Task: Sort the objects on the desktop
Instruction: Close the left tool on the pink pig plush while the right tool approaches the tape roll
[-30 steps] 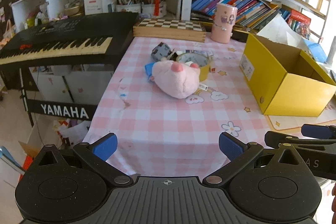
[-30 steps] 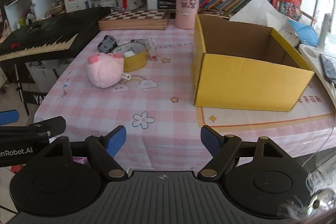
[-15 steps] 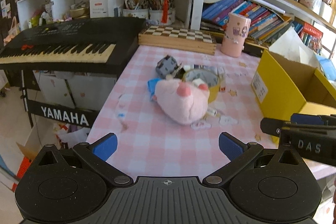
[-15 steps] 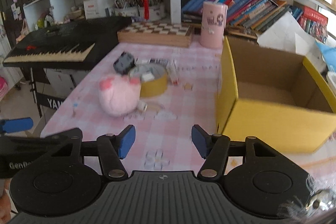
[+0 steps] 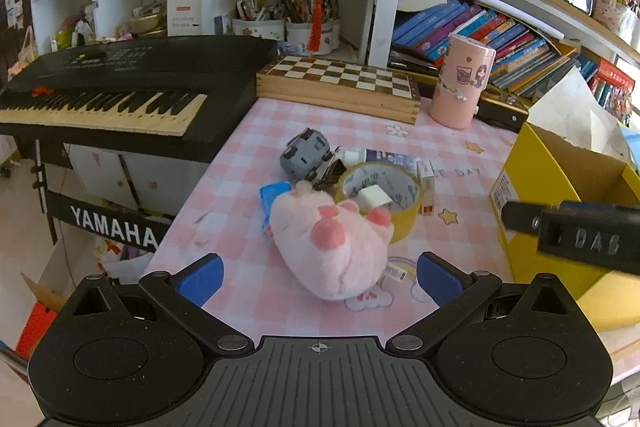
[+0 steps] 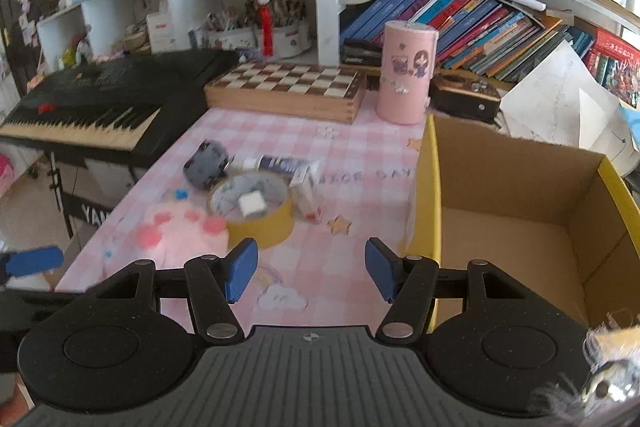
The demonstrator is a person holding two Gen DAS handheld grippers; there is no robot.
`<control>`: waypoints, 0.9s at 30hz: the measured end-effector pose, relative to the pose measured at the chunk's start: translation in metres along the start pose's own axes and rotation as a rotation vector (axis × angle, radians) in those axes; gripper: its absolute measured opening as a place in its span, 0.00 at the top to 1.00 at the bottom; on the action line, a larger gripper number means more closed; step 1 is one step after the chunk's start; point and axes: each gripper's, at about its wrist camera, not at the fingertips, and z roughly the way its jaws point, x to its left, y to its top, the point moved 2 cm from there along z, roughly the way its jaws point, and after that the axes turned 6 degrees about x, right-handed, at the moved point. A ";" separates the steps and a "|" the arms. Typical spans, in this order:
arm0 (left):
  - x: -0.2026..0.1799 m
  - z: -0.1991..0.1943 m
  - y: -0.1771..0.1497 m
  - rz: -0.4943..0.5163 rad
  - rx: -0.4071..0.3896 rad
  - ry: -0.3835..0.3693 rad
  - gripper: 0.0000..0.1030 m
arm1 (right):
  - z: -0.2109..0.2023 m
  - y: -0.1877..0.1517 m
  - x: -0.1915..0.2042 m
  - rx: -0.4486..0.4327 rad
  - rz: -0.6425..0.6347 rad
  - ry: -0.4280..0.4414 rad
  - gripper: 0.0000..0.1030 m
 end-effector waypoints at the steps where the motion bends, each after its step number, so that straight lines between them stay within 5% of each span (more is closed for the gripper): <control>1: -0.002 0.003 0.002 0.004 0.003 -0.001 0.00 | 0.002 0.004 -0.004 -0.006 0.010 0.000 0.43; 22: -0.036 0.047 0.026 0.080 0.027 0.030 0.00 | 0.033 0.029 -0.037 0.037 0.027 -0.023 0.49; 27: -0.037 0.065 0.023 0.107 0.059 0.074 0.00 | 0.034 0.031 -0.037 0.032 0.015 -0.020 0.44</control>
